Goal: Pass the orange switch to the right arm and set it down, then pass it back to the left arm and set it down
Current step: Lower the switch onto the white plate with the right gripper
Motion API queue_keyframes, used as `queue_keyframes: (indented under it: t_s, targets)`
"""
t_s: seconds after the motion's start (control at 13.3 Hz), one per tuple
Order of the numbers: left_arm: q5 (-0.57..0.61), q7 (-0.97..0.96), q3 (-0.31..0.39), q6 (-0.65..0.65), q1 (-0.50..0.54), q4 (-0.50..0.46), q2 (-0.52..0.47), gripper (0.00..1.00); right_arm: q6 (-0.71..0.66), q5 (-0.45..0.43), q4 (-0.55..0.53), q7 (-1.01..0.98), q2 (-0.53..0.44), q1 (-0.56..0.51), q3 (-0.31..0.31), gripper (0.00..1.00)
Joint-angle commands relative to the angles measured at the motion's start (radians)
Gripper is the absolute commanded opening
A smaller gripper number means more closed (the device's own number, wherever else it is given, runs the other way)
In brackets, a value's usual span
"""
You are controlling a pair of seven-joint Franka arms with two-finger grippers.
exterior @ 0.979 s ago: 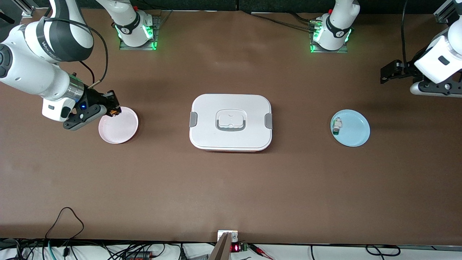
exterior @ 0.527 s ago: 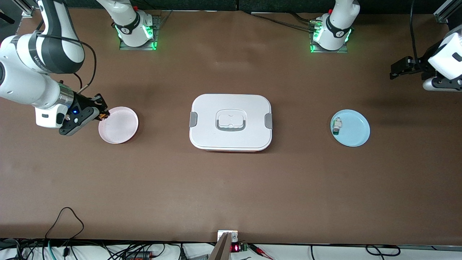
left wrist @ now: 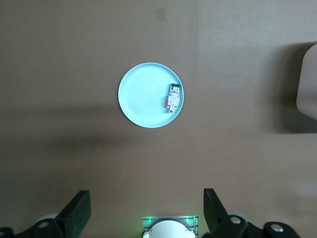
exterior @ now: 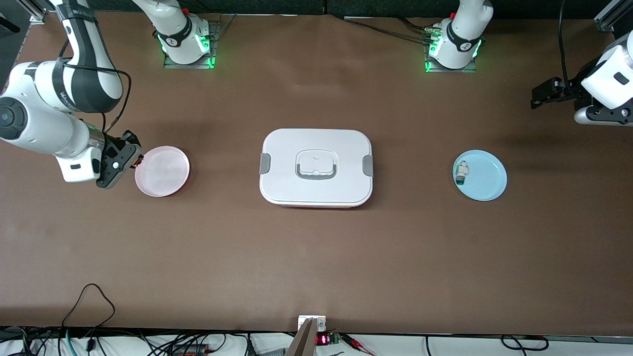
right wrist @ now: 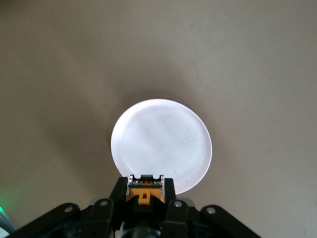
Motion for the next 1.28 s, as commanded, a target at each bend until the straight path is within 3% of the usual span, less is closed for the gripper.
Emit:
queue_keyframes:
  t_s: [0.0, 1.2]
  targets:
    - [0.014, 0.001, 0.002, 0.015, 0.001, -0.016, -0.012, 1.0, 0.002, -0.022, 0.015, -0.082, 0.032, -0.018, 0.011, 0.27]
    - [0.006, -0.056, -0.007, 0.006, 0.001, 0.102, -0.014, 1.0, 0.186, -0.025, -0.079, -0.163, 0.14, -0.021, 0.017, 0.27]
